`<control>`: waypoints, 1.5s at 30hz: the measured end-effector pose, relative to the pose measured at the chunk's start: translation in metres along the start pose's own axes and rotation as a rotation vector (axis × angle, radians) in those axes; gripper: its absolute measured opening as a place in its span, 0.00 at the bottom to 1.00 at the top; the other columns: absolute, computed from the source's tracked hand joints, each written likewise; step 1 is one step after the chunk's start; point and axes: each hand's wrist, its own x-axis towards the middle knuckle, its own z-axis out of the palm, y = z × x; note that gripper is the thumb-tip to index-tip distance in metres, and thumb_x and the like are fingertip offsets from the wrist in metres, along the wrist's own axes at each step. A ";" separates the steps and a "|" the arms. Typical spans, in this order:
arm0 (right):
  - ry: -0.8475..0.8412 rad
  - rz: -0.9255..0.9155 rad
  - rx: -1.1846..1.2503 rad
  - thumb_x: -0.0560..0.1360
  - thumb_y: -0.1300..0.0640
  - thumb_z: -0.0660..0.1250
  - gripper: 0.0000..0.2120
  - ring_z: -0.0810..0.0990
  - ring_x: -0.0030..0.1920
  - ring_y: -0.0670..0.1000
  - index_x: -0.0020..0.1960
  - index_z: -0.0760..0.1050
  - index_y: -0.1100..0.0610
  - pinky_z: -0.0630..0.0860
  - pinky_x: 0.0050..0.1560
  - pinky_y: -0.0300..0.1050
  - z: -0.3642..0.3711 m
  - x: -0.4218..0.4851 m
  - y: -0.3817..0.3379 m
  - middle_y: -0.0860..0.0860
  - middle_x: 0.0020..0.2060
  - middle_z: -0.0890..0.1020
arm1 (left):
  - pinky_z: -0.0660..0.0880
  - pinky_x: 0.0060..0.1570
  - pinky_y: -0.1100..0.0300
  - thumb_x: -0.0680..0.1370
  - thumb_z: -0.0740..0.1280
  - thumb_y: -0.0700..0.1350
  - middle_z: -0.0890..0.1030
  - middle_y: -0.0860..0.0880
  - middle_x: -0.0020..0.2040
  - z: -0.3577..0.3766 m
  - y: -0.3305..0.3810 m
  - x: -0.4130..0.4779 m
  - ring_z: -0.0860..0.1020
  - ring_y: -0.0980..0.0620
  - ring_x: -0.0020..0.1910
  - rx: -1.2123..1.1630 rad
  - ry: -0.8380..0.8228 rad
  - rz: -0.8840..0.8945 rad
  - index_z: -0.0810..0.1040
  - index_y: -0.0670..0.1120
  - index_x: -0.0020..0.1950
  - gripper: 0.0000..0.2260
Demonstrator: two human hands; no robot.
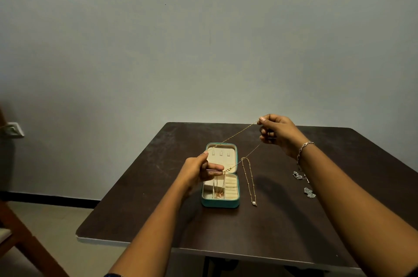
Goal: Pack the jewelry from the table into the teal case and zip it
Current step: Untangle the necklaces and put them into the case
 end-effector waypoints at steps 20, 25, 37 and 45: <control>-0.025 0.078 -0.020 0.79 0.60 0.58 0.09 0.77 0.33 0.51 0.41 0.71 0.58 0.74 0.29 0.38 0.016 -0.006 0.019 0.55 0.32 0.75 | 0.76 0.39 0.55 0.81 0.43 0.56 0.83 0.38 0.47 0.000 0.013 -0.003 0.80 0.45 0.31 -0.012 -0.101 -0.021 0.67 0.44 0.30 0.27; -0.048 0.125 0.019 0.78 0.62 0.59 0.07 0.77 0.34 0.51 0.42 0.71 0.60 0.78 0.31 0.38 0.028 -0.004 0.030 0.56 0.34 0.76 | 0.76 0.39 0.53 0.81 0.43 0.57 0.82 0.38 0.45 0.002 0.014 -0.004 0.79 0.45 0.36 -0.081 -0.125 -0.006 0.68 0.43 0.32 0.26; -0.032 0.094 0.025 0.78 0.62 0.59 0.07 0.77 0.34 0.51 0.42 0.71 0.60 0.78 0.31 0.38 0.028 0.008 0.037 0.56 0.34 0.76 | 0.68 0.44 0.54 0.80 0.42 0.57 0.83 0.44 0.44 -0.008 0.011 -0.001 0.77 0.48 0.42 0.109 -0.042 -0.023 0.71 0.45 0.33 0.27; -0.046 0.045 0.069 0.78 0.62 0.59 0.08 0.78 0.35 0.51 0.41 0.71 0.59 0.79 0.34 0.38 0.019 0.015 0.021 0.56 0.34 0.76 | 0.68 0.48 0.52 0.81 0.41 0.55 0.84 0.43 0.42 -0.005 0.013 0.000 0.78 0.44 0.47 -0.040 -0.077 0.145 0.69 0.43 0.33 0.27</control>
